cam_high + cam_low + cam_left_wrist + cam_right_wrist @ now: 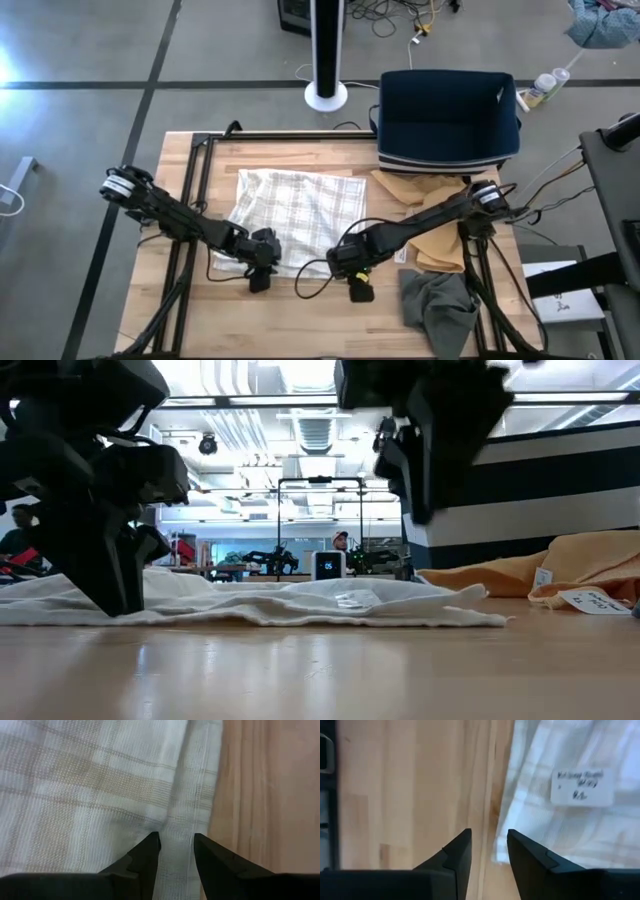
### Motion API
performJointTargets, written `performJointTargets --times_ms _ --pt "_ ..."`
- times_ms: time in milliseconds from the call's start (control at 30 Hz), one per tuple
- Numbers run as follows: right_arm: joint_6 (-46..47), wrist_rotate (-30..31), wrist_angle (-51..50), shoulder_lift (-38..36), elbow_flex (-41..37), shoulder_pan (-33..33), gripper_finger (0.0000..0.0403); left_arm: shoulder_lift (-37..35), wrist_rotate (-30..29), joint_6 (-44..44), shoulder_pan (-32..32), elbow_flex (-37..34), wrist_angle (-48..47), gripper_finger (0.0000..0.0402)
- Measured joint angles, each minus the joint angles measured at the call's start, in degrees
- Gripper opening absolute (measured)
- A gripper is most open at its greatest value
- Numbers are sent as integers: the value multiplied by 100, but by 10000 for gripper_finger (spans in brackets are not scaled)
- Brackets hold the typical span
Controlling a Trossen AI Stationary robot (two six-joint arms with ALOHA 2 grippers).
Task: Fold towel
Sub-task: Fold the white towel
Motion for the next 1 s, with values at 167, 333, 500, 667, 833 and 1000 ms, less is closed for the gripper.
performJointTargets --times_ms 167,333,500,667,833,1000 --pt "-330 351 300 -79 296 -1 118 -175 -272 -145 0 -26 -123 114" --pt "-352 544 853 -6 306 -11 108 -216 -337 -252 2 -20 -111 117" --pt "-57 811 906 146 295 -11 103 -290 104 -76 0 347 -541 126" --pt "480 972 899 145 293 -1 111 -297 314 479 1 978 -1260 132" --pt "896 1119 527 14 293 -1 117 -297 244 1256 355 1421 -2020 128" --pt "1217 1070 670 77 36 -19 115 -299 430 1743 1243 1238 -2187 105"
